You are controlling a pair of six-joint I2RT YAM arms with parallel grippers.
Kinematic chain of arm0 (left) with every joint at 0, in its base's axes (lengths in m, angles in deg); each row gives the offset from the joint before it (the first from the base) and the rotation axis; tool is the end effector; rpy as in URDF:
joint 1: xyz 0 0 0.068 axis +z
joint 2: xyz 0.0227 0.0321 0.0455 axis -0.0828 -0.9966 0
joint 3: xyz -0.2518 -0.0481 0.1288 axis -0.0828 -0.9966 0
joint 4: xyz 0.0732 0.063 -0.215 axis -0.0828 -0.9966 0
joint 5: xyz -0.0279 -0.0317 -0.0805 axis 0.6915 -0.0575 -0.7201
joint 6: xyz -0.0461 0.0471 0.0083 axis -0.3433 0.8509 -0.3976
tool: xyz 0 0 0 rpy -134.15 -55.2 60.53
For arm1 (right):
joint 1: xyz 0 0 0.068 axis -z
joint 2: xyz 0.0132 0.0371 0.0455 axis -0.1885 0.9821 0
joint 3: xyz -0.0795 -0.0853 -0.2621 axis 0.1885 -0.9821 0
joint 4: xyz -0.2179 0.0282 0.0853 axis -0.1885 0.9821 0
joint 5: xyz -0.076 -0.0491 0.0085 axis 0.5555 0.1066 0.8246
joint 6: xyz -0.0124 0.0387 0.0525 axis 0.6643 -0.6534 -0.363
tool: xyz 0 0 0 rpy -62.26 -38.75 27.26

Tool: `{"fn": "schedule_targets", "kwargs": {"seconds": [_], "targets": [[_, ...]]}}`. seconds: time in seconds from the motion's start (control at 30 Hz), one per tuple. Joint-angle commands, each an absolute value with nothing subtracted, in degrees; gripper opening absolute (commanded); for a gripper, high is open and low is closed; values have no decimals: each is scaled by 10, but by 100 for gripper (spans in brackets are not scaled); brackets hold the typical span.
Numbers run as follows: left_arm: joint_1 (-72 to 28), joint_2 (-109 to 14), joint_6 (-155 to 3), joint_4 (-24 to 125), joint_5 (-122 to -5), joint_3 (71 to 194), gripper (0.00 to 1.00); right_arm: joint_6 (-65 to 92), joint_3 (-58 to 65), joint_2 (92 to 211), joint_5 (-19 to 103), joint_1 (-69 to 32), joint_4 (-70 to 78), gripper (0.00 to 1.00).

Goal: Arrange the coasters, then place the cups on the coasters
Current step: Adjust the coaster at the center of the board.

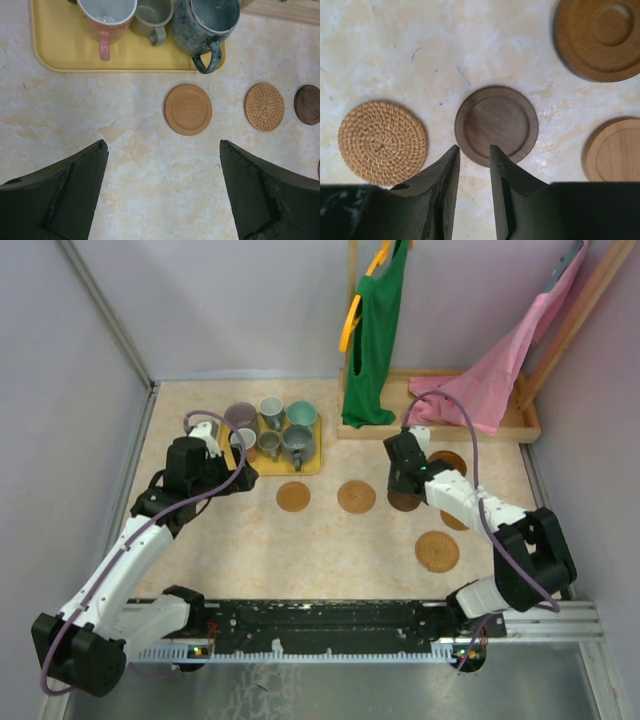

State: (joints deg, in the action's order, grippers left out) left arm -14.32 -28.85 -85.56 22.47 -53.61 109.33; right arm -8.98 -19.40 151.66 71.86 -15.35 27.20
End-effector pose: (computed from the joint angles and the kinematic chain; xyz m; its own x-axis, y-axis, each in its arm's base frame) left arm 0.1848 -0.0624 0.3075 -0.5916 -0.1703 -0.7880 0.1040 0.9532 -0.2841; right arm 0.2528 0.1028 0.2393 -0.7252 0.1452 -0.6731 0.1641 0.9858 0.0359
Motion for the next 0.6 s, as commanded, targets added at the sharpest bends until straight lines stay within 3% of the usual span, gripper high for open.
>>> {"fn": "schedule_targets", "kwargs": {"seconds": [0.0,0.57], "targets": [[-141,-287,-850,241,-547,1097,97,-103,-177,1548,705,-195,268,31],[-141,-256,-844,213,-524,1089,98,-124,-51,1729,689,-283,256,31]]}}
